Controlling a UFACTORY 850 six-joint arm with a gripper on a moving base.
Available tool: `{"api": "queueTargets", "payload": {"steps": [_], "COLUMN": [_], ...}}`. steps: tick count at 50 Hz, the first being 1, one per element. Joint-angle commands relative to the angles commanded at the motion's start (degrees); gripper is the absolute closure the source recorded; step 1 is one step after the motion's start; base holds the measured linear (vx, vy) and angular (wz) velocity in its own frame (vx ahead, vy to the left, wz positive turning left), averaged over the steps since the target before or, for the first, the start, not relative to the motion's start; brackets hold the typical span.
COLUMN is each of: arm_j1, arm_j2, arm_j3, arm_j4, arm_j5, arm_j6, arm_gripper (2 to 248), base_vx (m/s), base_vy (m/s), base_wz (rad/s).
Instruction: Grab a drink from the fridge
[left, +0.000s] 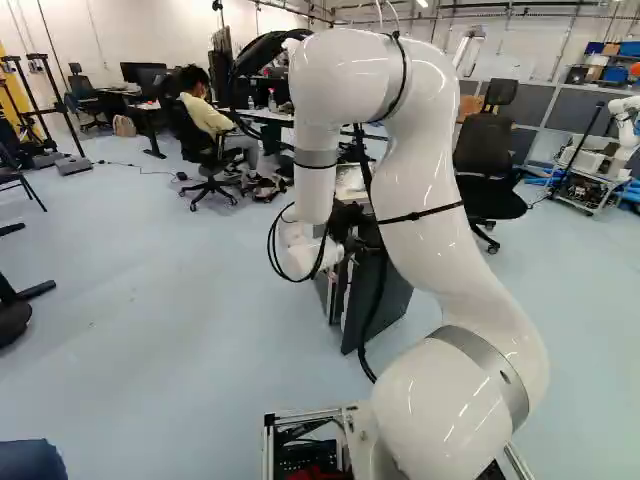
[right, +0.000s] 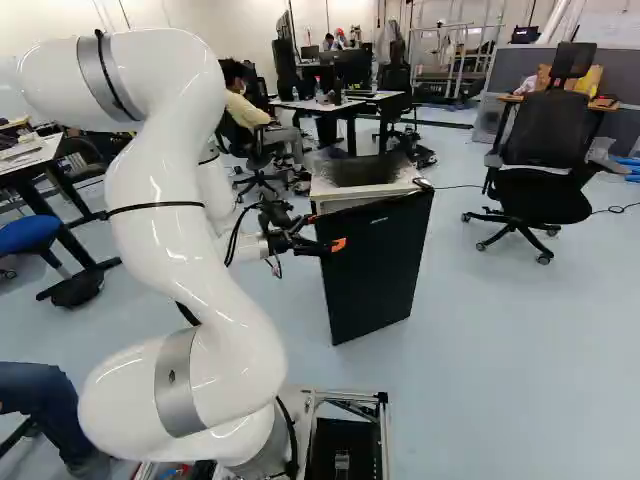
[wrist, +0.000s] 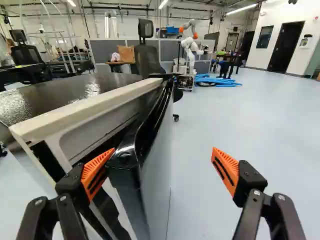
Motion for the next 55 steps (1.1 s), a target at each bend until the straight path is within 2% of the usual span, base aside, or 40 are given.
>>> {"api": "queueTargets", "payload": {"steps": [31, 55], "arm_j1": [-2.41, -5.98], "arm_j2": [3.29, 4.76], "arm_j3": [7.74, 11.91], "arm_j4": [3.88, 7.81], "arm_j5": [0.0, 1.62], "arm_j6": [0.0, 0.0], "arm_gripper": [3, 3], "base_vx": [0.0, 0.0], "base_vy": [0.0, 0.0], "base_wz": [0.0, 0.0]}}
